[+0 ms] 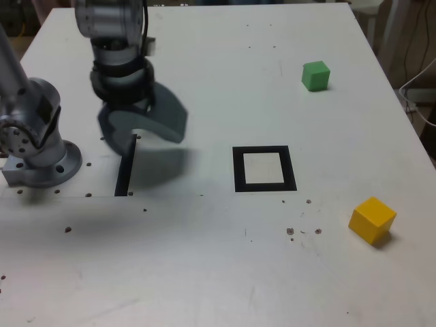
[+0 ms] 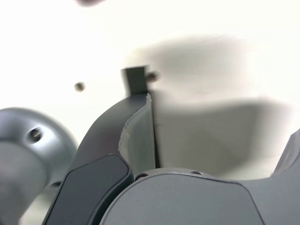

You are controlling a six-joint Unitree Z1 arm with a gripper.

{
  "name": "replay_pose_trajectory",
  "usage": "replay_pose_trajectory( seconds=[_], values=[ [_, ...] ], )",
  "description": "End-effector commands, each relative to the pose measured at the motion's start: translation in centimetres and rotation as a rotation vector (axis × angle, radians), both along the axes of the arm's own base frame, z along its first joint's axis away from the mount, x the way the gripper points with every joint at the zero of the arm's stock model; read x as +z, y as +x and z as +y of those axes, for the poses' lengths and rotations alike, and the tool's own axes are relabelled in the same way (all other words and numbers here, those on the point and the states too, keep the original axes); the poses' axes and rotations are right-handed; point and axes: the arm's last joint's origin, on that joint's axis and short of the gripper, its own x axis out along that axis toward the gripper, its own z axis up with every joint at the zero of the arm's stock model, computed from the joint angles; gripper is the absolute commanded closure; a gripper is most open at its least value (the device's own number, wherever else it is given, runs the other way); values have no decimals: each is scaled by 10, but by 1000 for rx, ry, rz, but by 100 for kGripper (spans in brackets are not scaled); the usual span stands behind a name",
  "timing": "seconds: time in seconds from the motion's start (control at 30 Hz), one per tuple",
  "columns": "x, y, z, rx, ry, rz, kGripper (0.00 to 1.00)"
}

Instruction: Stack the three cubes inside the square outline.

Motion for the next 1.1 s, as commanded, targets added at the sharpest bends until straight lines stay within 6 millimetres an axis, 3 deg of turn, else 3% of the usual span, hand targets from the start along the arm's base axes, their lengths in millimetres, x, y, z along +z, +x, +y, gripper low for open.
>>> replay_pose_trajectory(
  seconds=[0.0,0.47,0.73,1.07],
  values=[
    [1,-3,0,10,-8,35,0],
    [9,-10,-4,26,-80,77,0],
    [25,-14,-2,28,-67,55,0],
    [53,-9,26,101,-2,82,0]
  ],
)
